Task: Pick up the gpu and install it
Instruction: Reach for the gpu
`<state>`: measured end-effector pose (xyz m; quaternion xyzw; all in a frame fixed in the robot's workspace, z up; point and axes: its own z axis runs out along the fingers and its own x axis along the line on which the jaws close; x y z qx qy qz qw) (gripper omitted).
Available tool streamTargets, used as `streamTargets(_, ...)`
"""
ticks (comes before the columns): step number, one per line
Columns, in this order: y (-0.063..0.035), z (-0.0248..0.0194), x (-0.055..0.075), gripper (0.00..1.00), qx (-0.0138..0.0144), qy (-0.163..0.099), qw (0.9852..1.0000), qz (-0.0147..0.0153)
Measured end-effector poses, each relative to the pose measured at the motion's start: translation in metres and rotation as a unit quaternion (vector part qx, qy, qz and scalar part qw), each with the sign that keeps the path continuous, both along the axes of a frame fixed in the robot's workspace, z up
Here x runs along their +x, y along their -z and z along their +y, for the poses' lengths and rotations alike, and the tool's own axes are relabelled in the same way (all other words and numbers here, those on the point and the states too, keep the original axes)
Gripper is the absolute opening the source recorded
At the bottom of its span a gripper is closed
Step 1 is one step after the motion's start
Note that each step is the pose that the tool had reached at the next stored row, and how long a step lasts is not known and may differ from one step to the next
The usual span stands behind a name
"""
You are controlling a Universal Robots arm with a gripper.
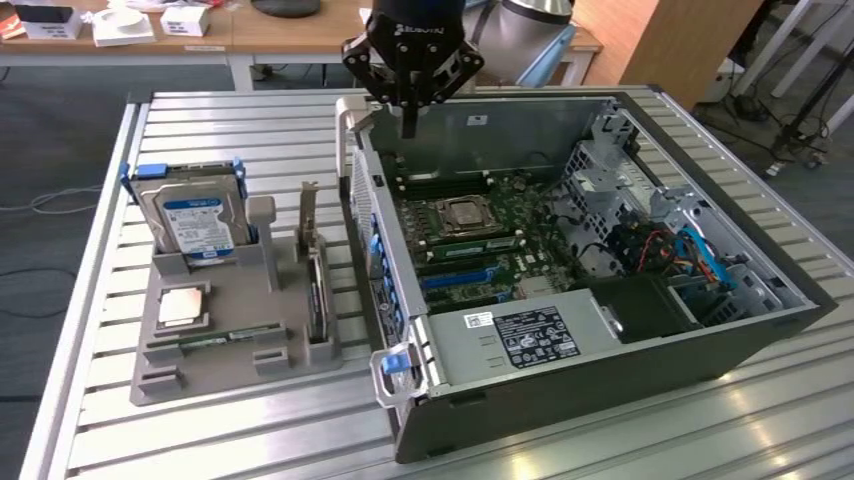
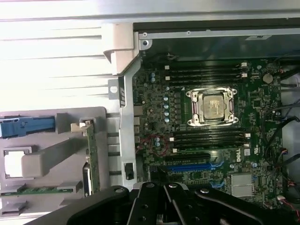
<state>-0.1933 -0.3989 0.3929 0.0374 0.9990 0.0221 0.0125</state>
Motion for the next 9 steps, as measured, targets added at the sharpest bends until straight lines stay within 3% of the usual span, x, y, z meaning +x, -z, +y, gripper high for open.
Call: streamTargets(9, 0.0004, 0.0000, -0.022, 0.11, 0.0000, 0.000, 1.0000, 0.0000)
